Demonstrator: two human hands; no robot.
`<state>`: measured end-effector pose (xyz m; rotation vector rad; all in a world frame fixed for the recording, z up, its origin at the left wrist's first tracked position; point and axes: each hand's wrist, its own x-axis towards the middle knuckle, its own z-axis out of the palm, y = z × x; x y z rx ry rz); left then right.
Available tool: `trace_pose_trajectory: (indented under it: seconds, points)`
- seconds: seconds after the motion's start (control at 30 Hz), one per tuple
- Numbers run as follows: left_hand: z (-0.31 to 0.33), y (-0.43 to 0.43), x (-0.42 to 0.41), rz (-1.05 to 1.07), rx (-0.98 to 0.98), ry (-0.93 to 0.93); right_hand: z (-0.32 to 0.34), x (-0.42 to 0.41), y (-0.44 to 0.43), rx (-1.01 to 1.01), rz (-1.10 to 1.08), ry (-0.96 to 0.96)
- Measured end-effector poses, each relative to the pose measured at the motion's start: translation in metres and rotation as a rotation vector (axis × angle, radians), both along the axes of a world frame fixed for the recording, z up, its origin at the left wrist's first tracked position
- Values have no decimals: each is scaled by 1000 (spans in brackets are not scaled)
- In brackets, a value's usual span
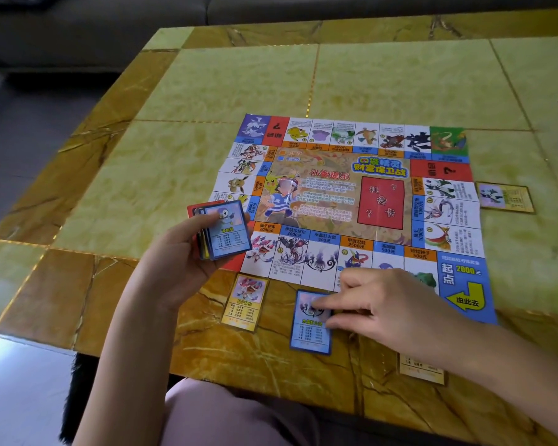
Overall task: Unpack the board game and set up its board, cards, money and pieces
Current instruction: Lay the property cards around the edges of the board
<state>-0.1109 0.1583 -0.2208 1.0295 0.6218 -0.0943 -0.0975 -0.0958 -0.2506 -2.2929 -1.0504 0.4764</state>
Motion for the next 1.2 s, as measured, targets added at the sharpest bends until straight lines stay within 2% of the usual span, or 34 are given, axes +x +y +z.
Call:
trace_pose_trajectory:
  seconds: [0.33,0.57,0.73,0.87,1.03,1.2]
  points:
    - [1,-1,0,11,0,12,3,-1,1,-14,-12,-53]
    - [5,-6,-2,-45,-39,-6,13,-3,5,-44,-39,16]
    - [6,-18,-3,-223,-40,-20,34,1,12,260,-276,132]
    - [8,-30,-4,-290,-42,-36,45,14,17,462,-452,360]
    - [15,-40,-7,-368,5,-87,49,18,16,558,-469,568]
    - [18,-51,-9,-464,101,-145,49,20,13,578,-459,611]
